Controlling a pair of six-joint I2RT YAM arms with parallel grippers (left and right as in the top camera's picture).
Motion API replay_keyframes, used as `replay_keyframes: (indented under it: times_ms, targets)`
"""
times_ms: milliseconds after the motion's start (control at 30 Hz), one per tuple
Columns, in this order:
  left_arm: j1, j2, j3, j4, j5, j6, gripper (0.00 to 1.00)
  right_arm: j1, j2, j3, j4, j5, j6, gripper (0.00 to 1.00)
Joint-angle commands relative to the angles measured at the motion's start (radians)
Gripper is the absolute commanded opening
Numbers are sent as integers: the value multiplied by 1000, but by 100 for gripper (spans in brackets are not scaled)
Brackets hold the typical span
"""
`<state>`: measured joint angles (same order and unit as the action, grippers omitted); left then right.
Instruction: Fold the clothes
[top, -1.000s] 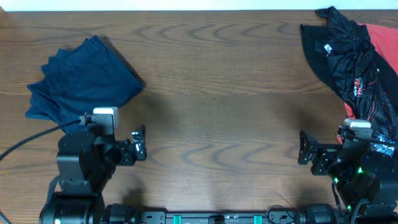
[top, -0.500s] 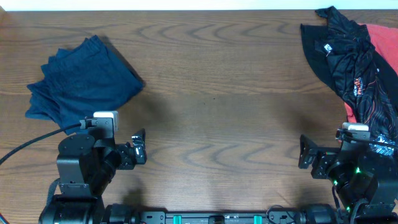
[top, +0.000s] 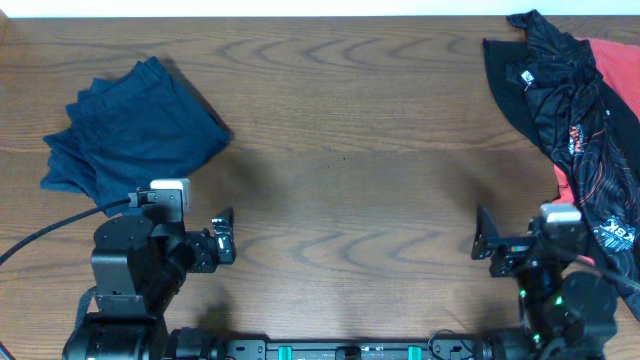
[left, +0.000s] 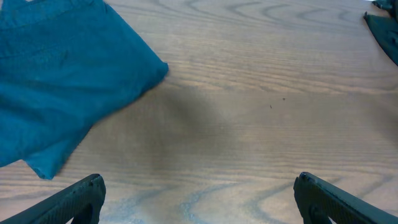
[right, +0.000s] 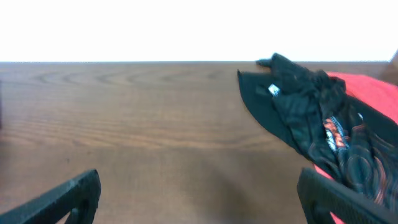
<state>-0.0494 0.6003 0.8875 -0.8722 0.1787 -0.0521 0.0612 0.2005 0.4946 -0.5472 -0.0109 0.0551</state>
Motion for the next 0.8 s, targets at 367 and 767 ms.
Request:
replay_keyframes:
  times_ms: [367, 767]
  targets:
    - [2, -1, -4, -2, -8, -8, 98, 4, -195, -381, 373, -13, -119, 99]
    - [2, -1, -4, -2, -8, -8, 98, 5, -196, -488, 469, -21, -166, 99]
